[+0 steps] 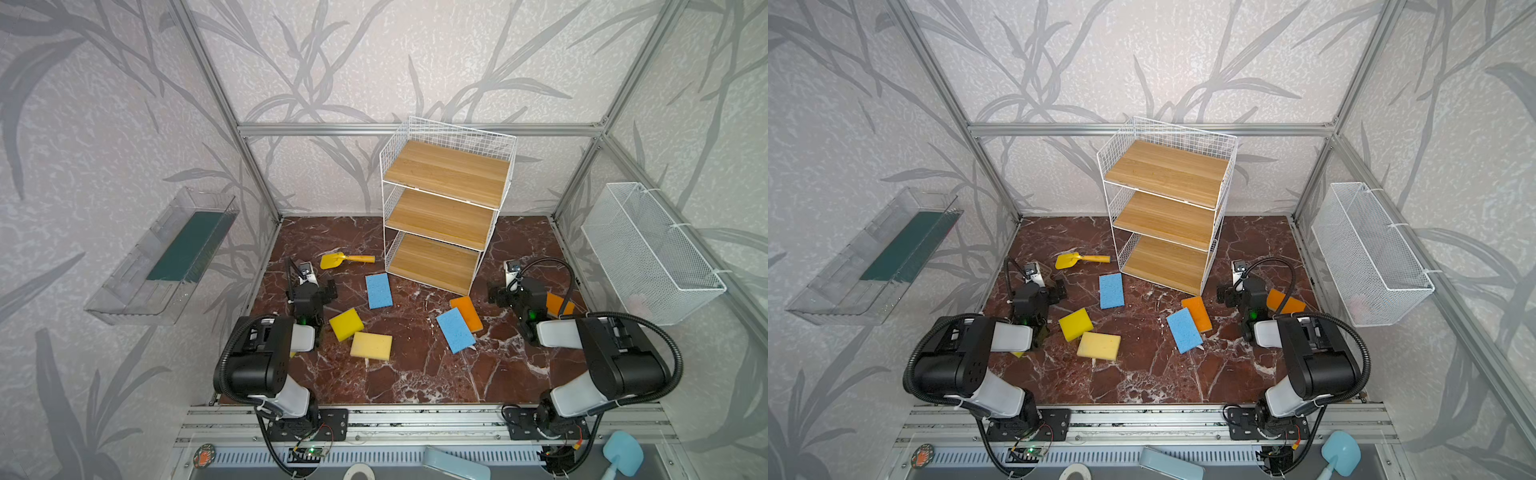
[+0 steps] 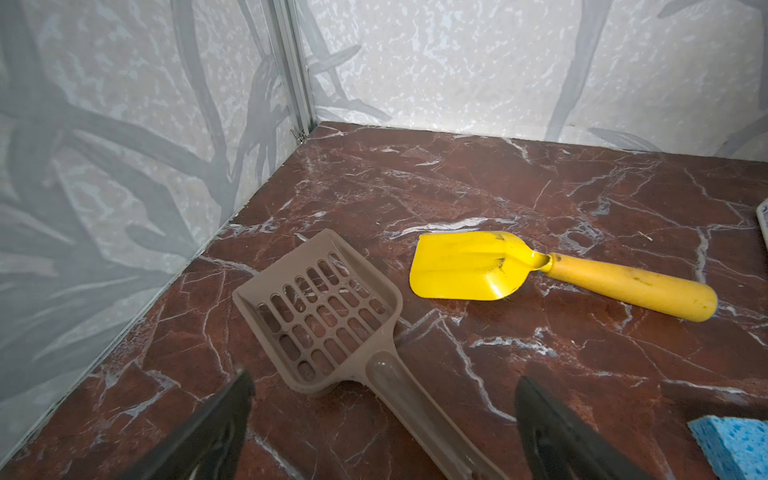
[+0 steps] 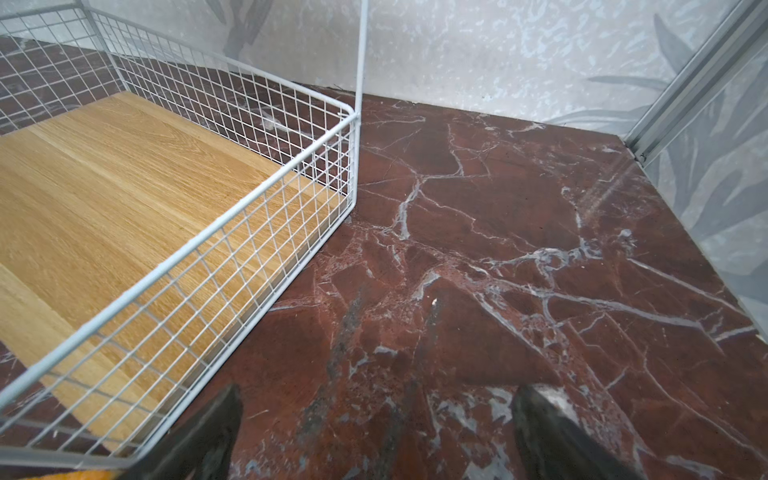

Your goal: Place and organize the cleaning sponges onto the shelf

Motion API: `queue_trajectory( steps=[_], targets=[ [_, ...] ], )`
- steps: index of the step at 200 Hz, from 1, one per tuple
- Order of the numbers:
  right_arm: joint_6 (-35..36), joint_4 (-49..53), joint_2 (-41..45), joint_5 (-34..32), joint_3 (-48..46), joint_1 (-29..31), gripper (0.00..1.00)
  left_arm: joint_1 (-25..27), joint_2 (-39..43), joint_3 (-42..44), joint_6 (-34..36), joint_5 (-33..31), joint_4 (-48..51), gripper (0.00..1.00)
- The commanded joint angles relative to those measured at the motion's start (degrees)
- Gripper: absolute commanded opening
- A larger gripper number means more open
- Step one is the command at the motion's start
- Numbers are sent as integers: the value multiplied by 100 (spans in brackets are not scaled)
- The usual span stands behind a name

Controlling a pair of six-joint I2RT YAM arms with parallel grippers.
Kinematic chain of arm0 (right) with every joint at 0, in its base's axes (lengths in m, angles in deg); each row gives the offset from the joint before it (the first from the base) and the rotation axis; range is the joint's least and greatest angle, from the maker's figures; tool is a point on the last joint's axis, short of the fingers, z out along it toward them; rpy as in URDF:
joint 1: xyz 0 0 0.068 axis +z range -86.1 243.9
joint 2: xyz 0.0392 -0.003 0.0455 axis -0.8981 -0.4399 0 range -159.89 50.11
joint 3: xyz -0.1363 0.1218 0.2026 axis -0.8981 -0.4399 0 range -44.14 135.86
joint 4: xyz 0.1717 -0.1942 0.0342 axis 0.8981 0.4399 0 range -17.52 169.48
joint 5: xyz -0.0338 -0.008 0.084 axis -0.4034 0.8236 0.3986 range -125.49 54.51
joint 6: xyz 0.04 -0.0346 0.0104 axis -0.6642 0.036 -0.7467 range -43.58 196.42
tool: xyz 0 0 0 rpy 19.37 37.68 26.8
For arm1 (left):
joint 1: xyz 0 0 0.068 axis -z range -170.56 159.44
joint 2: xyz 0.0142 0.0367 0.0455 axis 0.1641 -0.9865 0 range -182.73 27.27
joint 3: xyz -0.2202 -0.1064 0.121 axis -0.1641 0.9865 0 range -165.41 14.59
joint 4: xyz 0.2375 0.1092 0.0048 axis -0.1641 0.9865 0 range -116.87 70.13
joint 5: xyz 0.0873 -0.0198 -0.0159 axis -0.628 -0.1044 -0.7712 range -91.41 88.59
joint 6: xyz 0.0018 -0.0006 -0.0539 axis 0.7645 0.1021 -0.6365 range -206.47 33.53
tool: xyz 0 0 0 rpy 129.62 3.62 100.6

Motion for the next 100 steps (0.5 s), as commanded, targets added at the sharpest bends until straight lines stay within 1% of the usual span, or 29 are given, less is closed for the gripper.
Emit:
queue_trajectory(
  steps=[1, 100],
  targets=[
    [83, -52, 99, 29, 35, -13, 99, -23, -31, -101, 53, 6, -15, 100],
    [83, -104, 92, 11, 13, 7, 99, -12, -31, -95, 70, 8, -30, 100]
  ],
)
